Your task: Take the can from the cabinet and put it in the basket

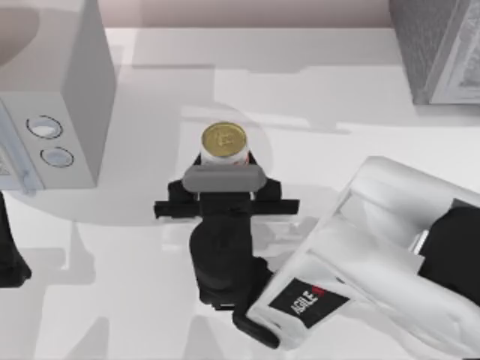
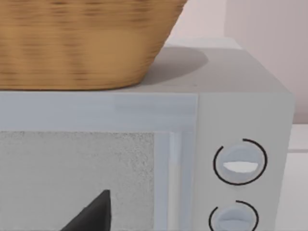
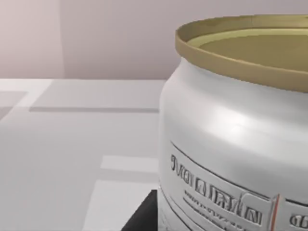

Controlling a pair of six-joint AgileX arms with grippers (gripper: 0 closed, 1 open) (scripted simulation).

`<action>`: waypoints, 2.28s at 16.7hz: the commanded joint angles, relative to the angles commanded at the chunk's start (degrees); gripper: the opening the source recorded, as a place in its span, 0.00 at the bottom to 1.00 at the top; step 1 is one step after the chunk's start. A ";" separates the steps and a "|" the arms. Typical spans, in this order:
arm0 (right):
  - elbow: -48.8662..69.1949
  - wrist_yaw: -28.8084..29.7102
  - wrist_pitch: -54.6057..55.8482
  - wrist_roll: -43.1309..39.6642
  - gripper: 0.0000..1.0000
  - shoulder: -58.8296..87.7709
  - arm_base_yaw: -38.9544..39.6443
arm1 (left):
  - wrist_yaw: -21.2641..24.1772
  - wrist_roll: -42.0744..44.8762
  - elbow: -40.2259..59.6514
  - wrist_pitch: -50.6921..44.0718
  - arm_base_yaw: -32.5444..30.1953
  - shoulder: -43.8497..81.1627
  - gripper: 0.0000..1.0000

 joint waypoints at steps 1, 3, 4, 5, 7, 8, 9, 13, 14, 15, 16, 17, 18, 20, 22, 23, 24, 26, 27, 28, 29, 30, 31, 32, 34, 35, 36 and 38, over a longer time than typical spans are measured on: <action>0.00 0.00 0.00 0.00 0.00 0.00 0.00 | 0.00 0.00 0.00 0.00 0.00 0.00 1.00; -0.07 -0.24 -0.19 0.11 0.00 0.36 -0.38 | 0.00 0.00 0.00 0.00 0.00 0.00 1.00; 0.58 -0.52 -0.23 0.07 0.00 0.75 -0.71 | 0.00 0.00 0.00 0.00 0.00 0.00 1.00; 1.49 -0.96 -0.35 0.01 0.00 1.35 -1.14 | 0.00 0.00 0.00 0.00 0.00 0.00 1.00; 3.40 -1.97 -0.64 -0.12 0.00 2.69 -2.05 | 0.00 0.00 0.00 0.00 0.00 0.00 1.00; 4.08 -2.34 -0.76 -0.17 0.00 3.19 -2.38 | 0.00 0.00 0.00 0.00 0.00 0.00 1.00; 4.38 -2.49 -0.81 -0.19 0.00 3.40 -2.52 | 0.00 0.00 0.00 0.00 0.00 0.00 1.00; 4.38 -2.49 -0.81 -0.19 0.08 3.40 -2.52 | 0.00 0.00 0.00 0.00 0.00 0.00 1.00; 4.38 -2.49 -0.81 -0.19 0.15 3.40 -2.52 | 0.00 0.00 0.00 0.00 0.00 0.00 1.00; 4.38 -2.49 -0.81 -0.19 0.23 3.40 -2.52 | 0.00 0.00 0.00 0.00 0.00 0.00 1.00; 4.38 -2.49 -0.81 -0.19 0.30 3.40 -2.52 | 0.00 0.00 0.00 0.00 0.00 0.00 1.00; 4.38 -2.49 -0.81 -0.19 0.38 3.40 -2.52 | 0.00 0.00 0.00 0.00 0.00 0.00 1.00; 4.38 -2.49 -0.81 -0.19 0.45 3.40 -2.52 | 0.00 0.00 0.00 0.00 0.00 0.00 1.00; 4.38 -2.49 -0.81 -0.19 0.60 3.40 -2.52 | 0.00 0.00 0.00 0.00 0.00 0.00 1.00; 4.38 -2.49 -0.81 -0.19 0.75 3.40 -2.52 | 0.00 0.00 0.00 0.00 0.00 0.00 1.00; 4.38 -2.49 -0.81 -0.19 0.83 3.40 -2.52 | 0.00 0.00 0.00 0.00 0.00 0.00 1.00; 4.38 -2.49 -0.81 -0.19 0.90 3.40 -2.52 | 0.00 0.00 0.00 0.00 0.00 0.00 1.00; 4.38 -2.49 -0.81 -0.19 1.00 3.40 -2.52 | 0.00 0.00 0.00 0.00 0.00 0.00 1.00; 4.38 -2.49 -0.81 -0.19 1.00 3.40 -2.52 | 0.00 0.00 0.00 0.00 0.00 0.00 1.00; 4.38 -2.49 -0.81 -0.19 1.00 3.40 -2.52 | 0.00 0.00 0.00 0.00 0.00 0.00 1.00; 4.38 -2.49 -0.81 -0.19 1.00 3.40 -2.52 | 0.00 0.00 0.00 0.00 0.00 0.00 1.00; 4.38 -2.49 -0.81 -0.19 1.00 3.40 -2.52 | 0.00 0.00 0.00 0.00 0.00 0.00 1.00; 4.38 -2.49 -0.81 -0.19 1.00 3.40 -2.52 | 0.00 0.00 0.00 0.00 0.00 0.00 1.00; 4.38 -2.49 -0.81 -0.19 1.00 3.40 -2.52 | 0.00 0.00 0.00 0.00 0.00 0.00 1.00; 4.38 -2.49 -0.81 -0.19 1.00 3.40 -2.52 | 0.00 0.00 0.00 0.00 0.00 0.00 1.00; 4.38 -2.49 -0.81 -0.19 1.00 3.40 -2.52 | 0.00 0.00 0.00 0.00 0.00 0.00 1.00; 4.38 -2.49 -0.81 -0.19 1.00 3.40 -2.52 | 0.00 0.00 0.00 0.00 0.00 0.00 1.00; 4.38 -2.49 -0.81 -0.19 1.00 3.40 -2.52 | 0.00 0.00 0.00 0.00 0.00 0.00 1.00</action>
